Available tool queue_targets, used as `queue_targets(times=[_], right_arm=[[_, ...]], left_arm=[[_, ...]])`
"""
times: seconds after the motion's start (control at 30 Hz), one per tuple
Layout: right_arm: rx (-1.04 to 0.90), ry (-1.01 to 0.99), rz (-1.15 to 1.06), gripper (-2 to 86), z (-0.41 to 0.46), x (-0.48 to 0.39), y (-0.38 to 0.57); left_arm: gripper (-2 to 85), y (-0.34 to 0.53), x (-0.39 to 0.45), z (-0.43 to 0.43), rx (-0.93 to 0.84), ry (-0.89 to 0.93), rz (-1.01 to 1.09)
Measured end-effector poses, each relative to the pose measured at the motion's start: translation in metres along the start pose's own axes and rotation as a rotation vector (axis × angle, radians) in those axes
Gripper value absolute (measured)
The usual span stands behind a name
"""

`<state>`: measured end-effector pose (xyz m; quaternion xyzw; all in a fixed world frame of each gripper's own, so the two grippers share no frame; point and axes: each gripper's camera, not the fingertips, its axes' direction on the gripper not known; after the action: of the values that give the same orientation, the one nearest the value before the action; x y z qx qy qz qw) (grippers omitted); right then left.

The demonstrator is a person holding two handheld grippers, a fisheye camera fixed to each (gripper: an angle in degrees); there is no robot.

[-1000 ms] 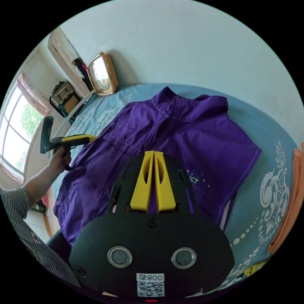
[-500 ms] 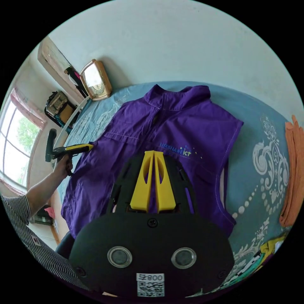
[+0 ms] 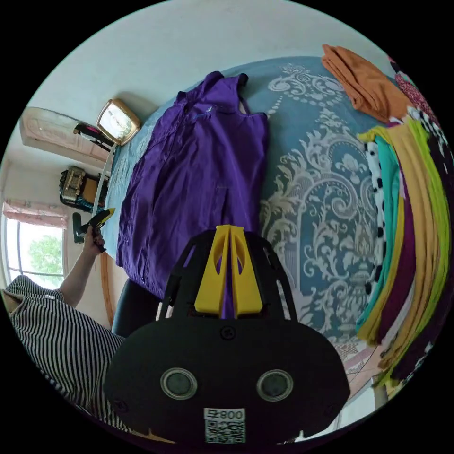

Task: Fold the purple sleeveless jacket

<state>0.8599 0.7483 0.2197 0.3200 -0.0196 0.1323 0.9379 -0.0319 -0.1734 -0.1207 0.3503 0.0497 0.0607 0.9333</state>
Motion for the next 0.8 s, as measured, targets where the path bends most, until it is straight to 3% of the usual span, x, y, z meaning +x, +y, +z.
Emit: queue_targets(times=[0.4, 0.8], right_arm=[[0.021, -0.290, 0.313, 3.9, -0.006, 0.112, 0.171], [0.004, -0.443, 0.405, 7.3, 0.024, 0.160, 0.251]], left_arm=[[7.1, 0.185, -0.079, -0.126, -0.078, 0.226, -0.296], [14.1, 0.239, -0.094, -0.181, -0.131, 0.287, -0.362]])
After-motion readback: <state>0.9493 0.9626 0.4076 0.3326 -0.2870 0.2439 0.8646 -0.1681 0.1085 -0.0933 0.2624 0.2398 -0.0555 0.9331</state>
